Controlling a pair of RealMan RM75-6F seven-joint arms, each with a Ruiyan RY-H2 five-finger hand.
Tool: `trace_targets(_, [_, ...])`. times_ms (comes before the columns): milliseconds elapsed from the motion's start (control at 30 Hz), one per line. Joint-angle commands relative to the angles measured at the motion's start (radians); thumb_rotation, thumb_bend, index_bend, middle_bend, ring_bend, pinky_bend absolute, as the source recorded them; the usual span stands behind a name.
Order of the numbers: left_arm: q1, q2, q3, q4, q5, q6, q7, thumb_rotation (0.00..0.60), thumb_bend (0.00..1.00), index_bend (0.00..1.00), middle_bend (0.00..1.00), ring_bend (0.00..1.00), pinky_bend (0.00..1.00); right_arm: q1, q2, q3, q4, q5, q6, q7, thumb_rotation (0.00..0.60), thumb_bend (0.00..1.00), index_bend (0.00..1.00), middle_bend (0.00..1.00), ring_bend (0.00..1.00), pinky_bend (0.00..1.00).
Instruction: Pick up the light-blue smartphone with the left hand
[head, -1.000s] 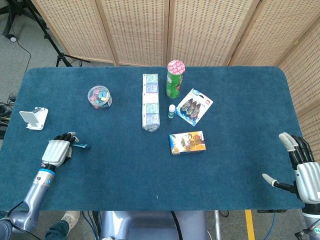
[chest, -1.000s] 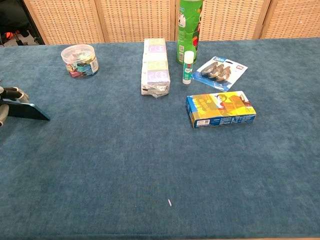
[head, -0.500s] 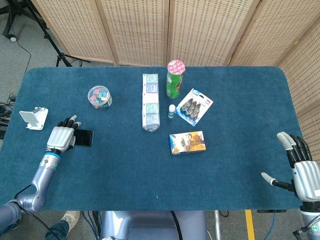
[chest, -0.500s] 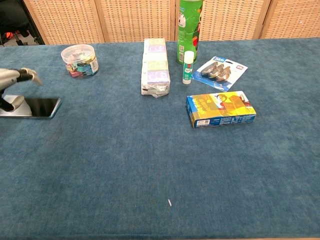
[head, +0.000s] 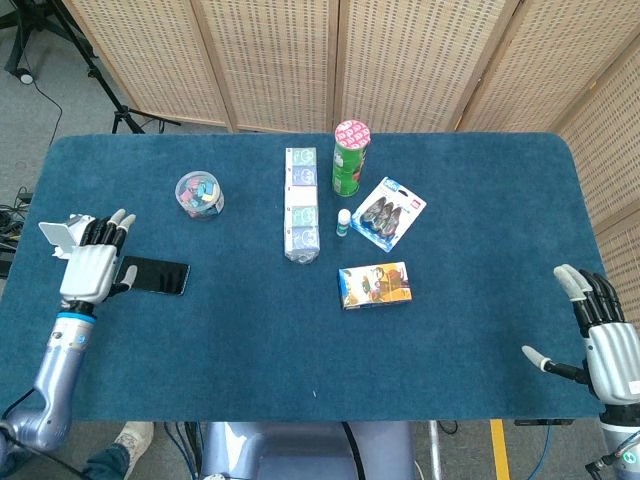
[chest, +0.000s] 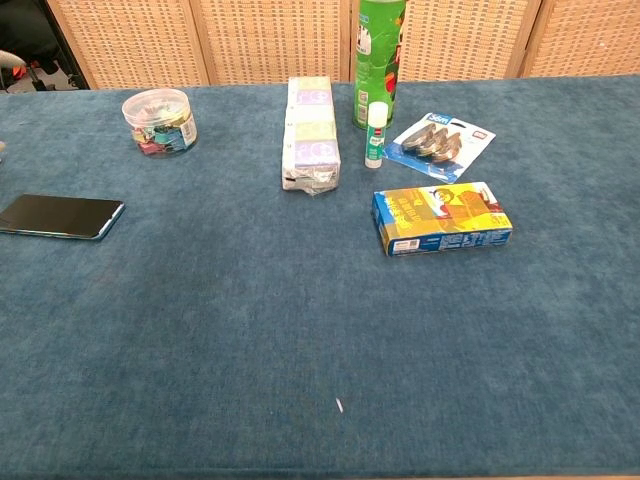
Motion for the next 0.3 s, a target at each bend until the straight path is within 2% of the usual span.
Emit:
trace_targets(33, [0.101,0.101,0.052,-0.144,0.071,0.131,-0.003,0.6,0.33,0.0,0.0,0.0,0.03,-0.001,-0.001,0.0,0.001,-0.001,0.001,-0.003,0.6,0.0,0.03,0.0,0.0,0.0])
trace_targets(133, [0.141,0.132,0.067,-0.193,0.084,0.185,-0.002,0.6,0.29,0.0,0.0,0.0,0.03,-0.001,-0.001,0.0,0.001,-0.003,0.004,-0.004,0.6,0.0,0.03,0.0,0.0,0.0])
trace_targets(300, [0.187,0.162,0.094,-0.245,0.091,0.225,0.002,0.6,0.29,0.0,0.0,0.0,0.03,-0.003,-0.001,0.0,0.001,-0.005,0.009,-0.003,0.6,0.0,0.03,0.0,0.0,0.0])
